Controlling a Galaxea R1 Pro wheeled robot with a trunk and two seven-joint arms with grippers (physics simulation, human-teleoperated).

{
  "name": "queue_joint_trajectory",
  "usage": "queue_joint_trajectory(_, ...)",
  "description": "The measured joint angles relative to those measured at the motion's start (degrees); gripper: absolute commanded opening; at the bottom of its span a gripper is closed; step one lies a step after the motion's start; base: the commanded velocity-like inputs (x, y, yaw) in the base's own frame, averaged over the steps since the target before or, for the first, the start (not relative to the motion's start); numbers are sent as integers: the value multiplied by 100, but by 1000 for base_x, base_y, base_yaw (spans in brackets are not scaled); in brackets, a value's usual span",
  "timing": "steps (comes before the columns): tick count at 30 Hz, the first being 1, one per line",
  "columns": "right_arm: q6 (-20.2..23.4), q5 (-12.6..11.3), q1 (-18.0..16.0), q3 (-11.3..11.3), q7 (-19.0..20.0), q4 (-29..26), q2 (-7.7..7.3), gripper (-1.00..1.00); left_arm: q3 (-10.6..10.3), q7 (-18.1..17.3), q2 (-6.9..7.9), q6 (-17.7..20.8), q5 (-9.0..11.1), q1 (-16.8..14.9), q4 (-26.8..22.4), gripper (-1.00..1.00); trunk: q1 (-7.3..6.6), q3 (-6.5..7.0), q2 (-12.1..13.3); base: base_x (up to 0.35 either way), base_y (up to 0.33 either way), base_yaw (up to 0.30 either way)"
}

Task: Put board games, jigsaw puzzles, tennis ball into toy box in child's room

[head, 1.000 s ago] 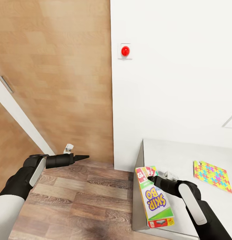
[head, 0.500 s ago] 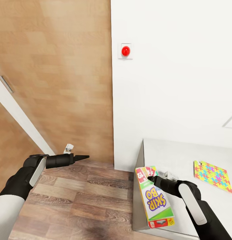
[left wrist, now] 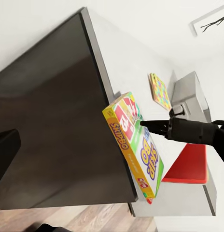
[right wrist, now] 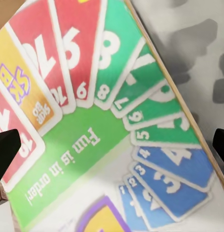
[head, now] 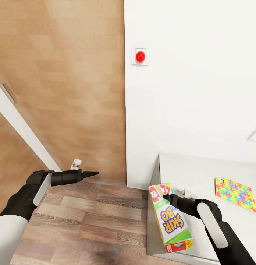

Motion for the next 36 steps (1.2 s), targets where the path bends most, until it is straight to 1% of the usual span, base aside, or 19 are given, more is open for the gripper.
queue_joint_trajectory(20,-17,-29,30,-15,8,-91,-18,100,0,0,-13,-7,0,-1,1,100,0,162,0,0,0,-70)
queue_joint_trajectory(25,-23,-40,62,-97,24,-152,-20,100,0,0,-13,-7,0,0,1,100,0,208,0,0,0,-78)
queue_joint_trajectory(29,-24,-48,88,-166,64,-321,-22,100,0,0,-13,-6,0,0,0,100,0,244,0,0,0,-67)
queue_joint_trajectory(36,-13,-56,127,-239,216,-862,-20,100,-1,5,-13,-8,0,0,0,100,0,307,0,0,0,-21)
